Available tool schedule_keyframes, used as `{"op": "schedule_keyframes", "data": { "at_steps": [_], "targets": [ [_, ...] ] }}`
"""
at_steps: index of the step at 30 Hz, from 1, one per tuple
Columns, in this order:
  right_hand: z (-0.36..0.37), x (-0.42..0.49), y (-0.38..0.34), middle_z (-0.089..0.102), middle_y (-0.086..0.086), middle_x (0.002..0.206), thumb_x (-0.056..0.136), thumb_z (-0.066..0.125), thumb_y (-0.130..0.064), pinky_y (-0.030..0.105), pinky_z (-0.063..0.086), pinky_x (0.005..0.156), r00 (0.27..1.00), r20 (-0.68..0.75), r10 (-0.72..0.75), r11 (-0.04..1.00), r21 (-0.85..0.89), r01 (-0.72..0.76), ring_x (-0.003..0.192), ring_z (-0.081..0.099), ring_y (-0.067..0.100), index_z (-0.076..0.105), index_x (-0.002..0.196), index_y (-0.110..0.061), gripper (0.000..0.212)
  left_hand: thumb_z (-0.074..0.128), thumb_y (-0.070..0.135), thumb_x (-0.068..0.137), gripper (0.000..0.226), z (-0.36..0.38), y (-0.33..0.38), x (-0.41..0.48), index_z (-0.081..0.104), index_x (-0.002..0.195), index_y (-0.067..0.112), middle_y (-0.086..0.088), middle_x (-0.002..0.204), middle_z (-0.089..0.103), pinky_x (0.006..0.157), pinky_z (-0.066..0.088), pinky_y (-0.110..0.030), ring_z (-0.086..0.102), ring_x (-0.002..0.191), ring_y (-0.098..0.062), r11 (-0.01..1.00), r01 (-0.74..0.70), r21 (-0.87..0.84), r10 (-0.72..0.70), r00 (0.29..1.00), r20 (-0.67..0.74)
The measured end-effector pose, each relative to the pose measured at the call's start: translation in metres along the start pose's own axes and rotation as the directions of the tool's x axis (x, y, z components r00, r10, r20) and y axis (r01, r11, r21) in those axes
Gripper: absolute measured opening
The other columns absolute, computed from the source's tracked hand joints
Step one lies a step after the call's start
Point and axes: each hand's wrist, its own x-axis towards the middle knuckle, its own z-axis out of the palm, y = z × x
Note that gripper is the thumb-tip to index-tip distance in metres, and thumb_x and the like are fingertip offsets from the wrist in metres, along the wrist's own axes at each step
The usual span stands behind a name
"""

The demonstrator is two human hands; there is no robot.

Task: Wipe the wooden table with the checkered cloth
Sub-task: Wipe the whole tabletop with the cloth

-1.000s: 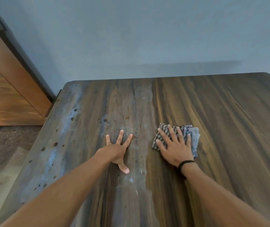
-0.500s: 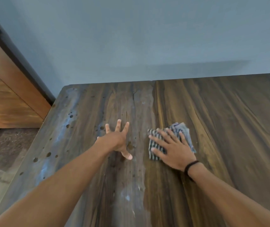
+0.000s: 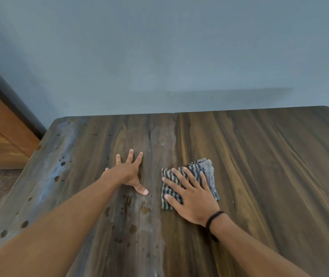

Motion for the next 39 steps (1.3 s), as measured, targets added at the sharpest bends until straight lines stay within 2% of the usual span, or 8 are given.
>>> {"op": "schedule_keyframes", "data": {
  "at_steps": [5,15,19,23,27,32,36,39],
  "targets": [
    [-0.029,0.056,0.017,-0.009,-0.022,0.166,0.097,0.014,-0.075,0.052,-0.025,0.115,0.975,-0.011,0.223,0.974,0.047,-0.222,0.156,-0.014,0.017,0.001,0.154,-0.061,0.06,0.085,0.066,0.053,0.153,-0.019,-0.004,0.014,-0.041,0.138,0.041,0.005,0.147,-0.048,0.116,0.012,-0.065,-0.032,0.14,-0.044,0.999,-0.03,0.021,0.029,0.999,0.045],
    [-0.032,0.106,0.011,-0.01,-0.021,0.165,0.098,0.012,-0.075,0.054,-0.025,0.115,0.974,-0.02,0.226,0.974,0.034,-0.226,0.156,-0.014,0.02,0.001,0.156,-0.058,0.062,0.085,0.063,0.056,0.149,-0.057,-0.02,0.044,-0.034,0.144,0.04,0.005,0.152,-0.042,0.115,0.009,-0.068,-0.031,0.14,-0.045,0.999,-0.038,0.026,0.038,0.999,-0.026],
    [-0.017,0.085,0.023,-0.008,-0.028,0.163,0.093,0.005,-0.083,0.048,-0.025,0.116,0.999,0.014,-0.029,1.0,-0.012,0.029,0.156,-0.011,0.012,0.0,0.151,-0.067,0.06,0.086,0.061,0.057,0.149,-0.075,-0.024,0.06,-0.033,0.144,0.039,0.004,0.153,-0.042,0.115,0.007,-0.067,-0.032,0.139,-0.045,0.999,-0.051,-0.004,0.051,0.998,-0.03],
    [-0.039,0.139,0.026,-0.011,-0.022,0.165,0.096,0.011,-0.077,0.052,-0.026,0.114,0.97,-0.02,0.244,0.97,0.023,-0.243,0.156,-0.014,0.017,0.0,0.154,-0.061,0.061,0.087,0.059,0.057,0.149,-0.09,-0.032,0.074,-0.032,0.144,0.042,0.005,0.153,-0.041,0.115,0.006,-0.068,-0.032,0.139,-0.044,0.998,-0.057,-0.026,0.056,0.998,-0.037],
    [-0.021,0.12,0.022,-0.012,-0.026,0.164,0.093,0.004,-0.083,0.049,-0.027,0.115,0.999,0.03,-0.036,0.999,-0.009,0.036,0.155,-0.016,0.012,-0.004,0.149,-0.068,0.059,0.088,0.06,0.054,0.15,-0.1,-0.036,0.091,-0.03,0.145,0.042,0.004,0.153,-0.042,0.114,0.003,-0.067,-0.033,0.139,-0.044,0.995,-0.067,-0.067,0.064,0.997,-0.053],
    [-0.048,0.185,0.032,-0.009,-0.021,0.166,0.096,0.012,-0.076,0.053,-0.024,0.115,0.968,0.005,0.251,0.968,0.014,-0.251,0.156,-0.014,0.017,0.0,0.154,-0.061,0.061,0.087,0.062,0.052,0.155,-0.103,-0.037,0.103,-0.037,0.142,0.041,0.002,0.15,-0.046,0.114,0.003,-0.067,-0.033,0.137,-0.049,0.999,-0.036,-0.036,0.036,0.999,0.002],
    [-0.034,0.171,0.037,-0.007,-0.025,0.166,0.091,0.003,-0.083,0.051,-0.022,0.119,0.999,0.022,0.024,0.999,-0.022,-0.024,0.155,-0.014,0.011,-0.004,0.149,-0.069,0.059,0.086,0.063,0.053,0.154,-0.1,-0.037,0.107,-0.039,0.139,0.039,0.001,0.149,-0.047,0.114,0.0,-0.065,-0.034,0.136,-0.048,0.999,-0.048,0.003,0.048,0.999,0.001],
    [-0.054,0.207,0.05,-0.006,-0.021,0.168,0.095,0.011,-0.079,0.054,-0.019,0.12,0.981,0.017,0.193,0.981,0.019,-0.193,0.157,-0.01,0.015,0.001,0.153,-0.064,0.06,0.084,0.064,0.055,0.153,-0.103,-0.036,0.108,-0.043,0.136,0.036,-0.003,0.146,-0.049,0.116,-0.002,-0.065,-0.033,0.136,-0.05,0.999,-0.03,0.033,0.029,0.999,0.023]
  ]
}}
